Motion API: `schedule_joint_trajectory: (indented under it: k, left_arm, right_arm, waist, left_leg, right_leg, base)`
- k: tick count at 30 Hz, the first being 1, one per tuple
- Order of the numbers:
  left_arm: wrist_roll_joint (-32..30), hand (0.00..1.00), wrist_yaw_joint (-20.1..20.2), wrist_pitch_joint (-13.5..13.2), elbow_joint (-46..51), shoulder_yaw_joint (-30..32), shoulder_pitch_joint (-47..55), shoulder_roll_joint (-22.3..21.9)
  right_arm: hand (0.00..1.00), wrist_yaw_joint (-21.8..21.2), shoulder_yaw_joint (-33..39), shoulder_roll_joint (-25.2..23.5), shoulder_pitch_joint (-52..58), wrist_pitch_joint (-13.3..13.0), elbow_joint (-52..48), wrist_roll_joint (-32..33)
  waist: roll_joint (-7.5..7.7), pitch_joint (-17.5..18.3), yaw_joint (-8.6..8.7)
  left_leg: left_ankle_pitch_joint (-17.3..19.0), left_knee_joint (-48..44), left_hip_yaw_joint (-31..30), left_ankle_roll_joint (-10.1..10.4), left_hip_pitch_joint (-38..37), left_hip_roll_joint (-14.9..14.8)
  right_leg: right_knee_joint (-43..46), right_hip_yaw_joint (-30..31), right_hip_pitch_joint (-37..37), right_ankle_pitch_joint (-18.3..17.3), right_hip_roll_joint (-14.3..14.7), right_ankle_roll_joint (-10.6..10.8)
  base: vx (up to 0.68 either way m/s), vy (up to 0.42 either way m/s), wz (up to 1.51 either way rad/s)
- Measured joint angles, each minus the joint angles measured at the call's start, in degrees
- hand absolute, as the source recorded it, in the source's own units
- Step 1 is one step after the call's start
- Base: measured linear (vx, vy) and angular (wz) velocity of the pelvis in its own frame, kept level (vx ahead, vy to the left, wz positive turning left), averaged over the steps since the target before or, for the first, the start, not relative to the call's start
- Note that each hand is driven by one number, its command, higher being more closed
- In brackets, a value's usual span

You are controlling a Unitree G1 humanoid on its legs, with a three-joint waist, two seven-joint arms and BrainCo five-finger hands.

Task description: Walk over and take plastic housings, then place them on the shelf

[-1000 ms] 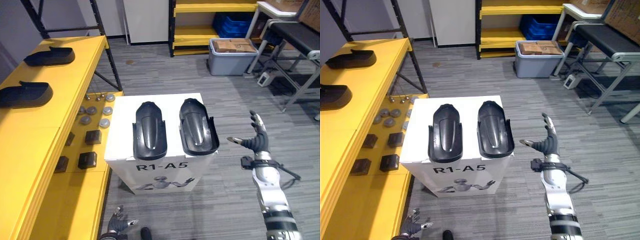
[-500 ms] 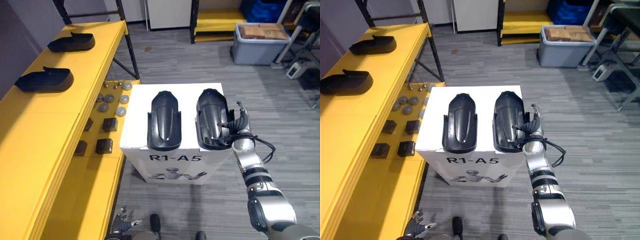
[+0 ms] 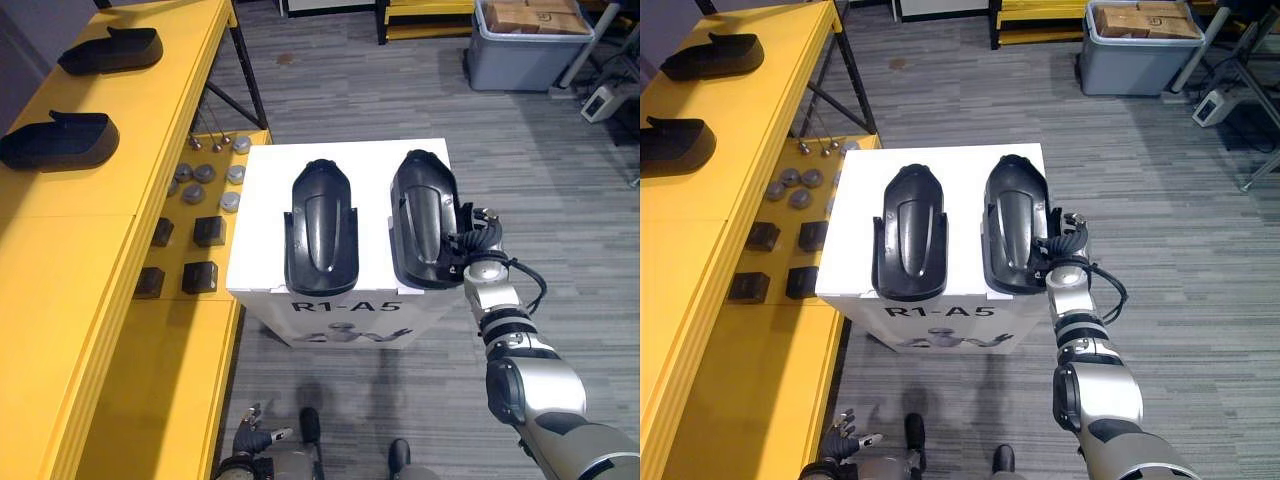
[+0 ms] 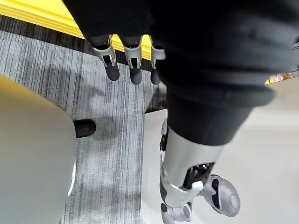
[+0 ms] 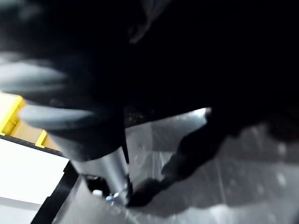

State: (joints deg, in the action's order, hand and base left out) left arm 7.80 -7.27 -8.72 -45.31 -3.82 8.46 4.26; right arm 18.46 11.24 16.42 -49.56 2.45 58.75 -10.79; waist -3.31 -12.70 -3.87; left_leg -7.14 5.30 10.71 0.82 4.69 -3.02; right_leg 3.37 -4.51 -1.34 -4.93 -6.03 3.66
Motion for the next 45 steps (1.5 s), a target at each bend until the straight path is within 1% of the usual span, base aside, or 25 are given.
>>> schedule_joint_trajectory:
  k: [6,8,11,12,16,18,19,21,25,26,30,31,32,33,35,36,38,40,42,43,44,45]
  left_arm:
    - [-0.1,0.0,0.1,0.4,-0.9,-0.9,-1.1,0.7]
    - [-0.1,0.0,0.2,0.5,-0.9,-1.2,-1.2,0.8]
    - [-0.1,0.0,0.2,0.5,-0.9,-1.2,-1.3,0.8]
    - [-0.1,0.0,0.2,0.5,-0.8,-1.2,-1.4,0.8]
    - [-0.2,0.0,0.4,0.5,-0.1,-1.0,-1.3,0.8]
    - [-0.3,0.0,0.5,0.6,1.9,-0.9,-0.8,0.8]
    - [-0.4,0.0,0.7,0.6,3.6,-0.3,-0.4,0.7]
    - [-0.4,0.0,1.0,0.6,6.8,2.0,0.8,0.6]
    - [-1.3,0.0,1.1,0.6,10.9,4.7,1.9,0.5]
    - [-1.2,0.0,1.0,0.6,13.7,5.2,2.8,0.5]
    - [-1.2,0.0,0.1,0.4,26.6,7.6,5.0,-0.4]
    - [-1.2,0.0,0.0,0.4,28.5,8.3,5.1,-0.8]
    - [-1.2,0.0,-0.5,0.1,32.3,9.6,5.0,-1.6]
    - [-1.0,0.0,-1.7,-0.3,36.1,10.0,4.9,-2.1]
    - [-0.6,0.0,-2.7,-1.3,41.5,10.3,4.7,-2.7]
    - [0.0,0.0,-3.4,-1.9,45.3,10.3,4.6,-3.0]
    - [0.6,0.0,-4.4,-2.6,49.6,10.0,3.7,-3.6]
    - [1.4,0.0,-5.5,-3.7,52.3,8.3,2.1,-3.7]
    - [2.2,0.0,-6.3,-4.0,55.2,5.5,0.7,-3.7]
    - [2.2,0.0,-6.3,-4.2,56.6,3.0,-0.3,-3.6]
    - [2.3,0.0,-6.3,-4.2,56.9,0.2,-1.3,-3.6]
    - [2.3,0.0,-6.3,-4.2,56.9,-1.2,-1.9,-3.6]
  right_arm:
    - [1.0,-0.4,-0.1,1.4,0.7,-0.5,1.0,1.7]
    - [1.0,-1.3,-0.8,1.5,1.7,-0.6,0.2,2.2]
    - [1.0,-2.5,-2.7,1.4,4.9,-0.8,-3.9,2.2]
    - [1.0,-2.8,-3.5,1.4,6.6,-0.9,-6.7,2.2]
    - [1.0,-2.9,-3.2,1.3,13.6,-0.9,-16.7,2.1]
    - [1.0,-2.9,-2.3,1.1,18.1,-0.9,-22.6,1.3]
    - [1.0,-2.7,-1.6,0.9,21.0,-0.9,-26.4,0.8]
    - [1.0,-2.5,0.3,-0.7,25.4,-0.9,-33.4,-0.4]
    - [1.0,-1.1,1.8,-1.7,30.3,-0.9,-40.8,-2.3]
    - [1.0,-0.7,2.1,-2.1,31.9,-0.9,-43.6,-3.3]
    - [1.0,0.8,2.3,-4.5,35.7,-1.4,-51.8,-4.3]
    - [1.0,0.8,2.3,-5.0,35.9,-1.4,-52.8,-4.3]
    - [1.0,1.1,2.0,-6.0,36.1,-1.7,-54.7,-4.3]
    - [1.0,1.3,1.6,-7.0,36.2,-2.2,-56.2,-4.5]
    - [1.0,1.5,0.5,-8.2,36.4,-2.7,-57.9,-5.6]
    - [1.0,1.6,-0.5,-9.0,36.7,-3.0,-58.9,-6.3]
    - [1.0,1.6,-2.1,-10.2,37.4,-3.3,-60.7,-6.8]
    - [1.0,1.6,-4.1,-10.8,38.3,-3.6,-62.4,-6.9]
    - [1.0,1.6,-6.3,-11.5,38.2,-3.9,-63.1,-8.0]
    - [1.0,1.7,-8.1,-12.1,38.2,-3.9,-63.2,-8.1]
    - [1.0,1.6,-10.0,-12.5,38.2,-3.9,-63.3,-8.4]
    - [1.0,1.6,-11.2,-12.9,38.2,-3.9,-63.4,-8.8]
  waist:
    - [0.49,-0.4,0.15]
    - [0.55,-0.4,0.08]
    - [0.61,-0.4,0.12]
    - [0.61,-0.4,0.12]
    - [0.79,-0.3,0.22]
    - [0.92,-0.2,0.4]
    - [0.94,-0.2,0.56]
    - [1.03,-0.1,1.68]
    - [1.05,1.1,2.77]
    - [1.12,2.0,2.99]
    - [1.15,4.6,3.06]
    - [1.15,4.9,3.07]
    - [1.14,5.2,3.08]
    - [1.13,5.4,3.07]
    - [1.15,5.8,3.08]
    - [1.16,6.1,3.1]
    - [1.16,6.5,3.09]
    - [1.22,6.7,3.16]
    - [1.27,6.8,3.27]
    - [1.3,6.9,3.18]
    - [1.29,7.2,3.21]
    - [1.32,7.4,3.23]
  left_leg:
    - [0.2,0.0,0.1,0.3,-0.7,0.1]
    - [0.3,0.0,0.1,0.5,-1.4,0.1]
    - [0.6,0.0,0.1,0.9,-2.2,-0.1]
    - [0.7,0.0,0.1,1.0,-2.2,-0.1]
    - [0.8,0.0,-0.4,1.0,-2.2,-0.1]
    - [0.8,0.0,-1.0,1.0,-2.2,0.1]
    - [0.8,0.0,-1.3,1.0,-2.2,0.2]
    - [0.7,-0.1,-1.4,1.0,-2.2,0.2]
    - [0.7,-0.2,-1.4,1.0,-2.2,0.2]
    - [0.7,-0.3,-1.4,1.0,-2.0,0.1]
    - [0.6,-0.3,-1.5,1.1,-2.0,-0.4]
    - [0.6,-0.3,-1.6,1.1,-2.0,-0.4]
    - [0.5,-0.3,-1.6,1.1,-2.1,-0.5]
    - [0.5,-0.3,-1.7,1.1,-2.3,-0.5]
    - [0.4,-0.3,-1.7,1.1,-2.4,-0.5]
    - [0.3,-0.3,-1.8,1.1,-2.4,-0.4]
    - [0.2,-0.3,-2.0,0.9,-2.6,-0.3]
    - [0.0,-0.3,-2.7,0.9,-3.0,-0.1]
    - [-0.4,-0.3,-3.1,0.8,-2.9,-0.1]
    - [-0.5,-0.2,-3.1,0.8,-3.0,-0.1]
    - [-0.6,-0.1,-3.1,0.7,-2.9,-0.1]
    - [-0.6,-0.1,-3.1,0.7,-2.9,-0.1]
  right_leg:
    - [-0.5,0.2,1.3,0.0,-0.1,0.0]
    - [-0.9,0.2,1.7,0.0,-0.1,0.0]
    - [-1.4,0.3,2.8,0.0,0.1,0.0]
    - [-1.6,0.3,2.9,0.0,0.1,0.0]
    - [-1.9,-0.2,3.3,-0.1,0.1,0.1]
    - [-1.9,-0.7,3.5,-0.2,0.0,0.3]
    - [-1.9,-0.8,3.6,-0.2,-0.1,0.4]
    - [-1.8,-0.8,3.6,-0.2,-0.1,0.4]
    - [-1.8,-0.8,3.6,-0.2,-0.1,0.4]
    - [-1.7,-0.7,3.3,-0.2,-0.1,0.4]
    - [-1.7,-0.8,3.4,-0.2,0.4,0.4]
    - [-1.6,-0.8,3.4,-0.2,0.4,0.3]
    - [-1.4,-0.9,3.4,-0.2,0.5,0.3]
    - [-1.2,-0.9,3.4,-0.2,0.5,0.4]
    - [-0.9,-0.9,3.4,-0.2,0.5,0.4]
    - [-0.8,-0.9,3.5,-0.2,0.4,0.4]
    - [-0.7,-1.1,3.7,-0.2,0.3,0.4]
    - [-0.7,-1.8,4.4,-0.3,0.1,0.4]
    - [-0.4,-2.3,4.5,-0.3,0.1,0.4]
    - [-0.3,-2.3,4.5,-0.3,0.1,0.5]
    - [0.0,-2.3,4.3,-0.3,0.1,0.5]
    - [0.0,-2.3,4.3,-0.3,0.1,0.5]
  base:
    - [0.02,-0.003,0.0]
    - [0.02,-0.006,0.0]
    - [0.0,0.0,0.0]
    - [0.0,0.0,0.0]
    - [0.0,0.0,0.06]
    - [0.0,0.001,0.12]
    - [0.0,0.004,0.09]
    - [-0.01,0.003,0.02]
    - [0.0,0.0,0.0]
    - [0.0,0.0,0.0]
    - [0.0,0.0,0.0]
    - [0.0,0.0,0.0]
    - [-0.03,-0.008,0.02]
    - [-0.03,-0.004,0.01]
    - [-0.04,0.008,0.01]
    - [-0.05,0.019,0.02]
    - [-0.04,0.02,0.07]
    - [-0.04,0.007,0.17]
    - [-0.05,0.003,0.12]
    - [-0.06,0.009,0.02]
    - [-0.06,0.01,0.0]
    - [-0.05,0.011,-0.01]
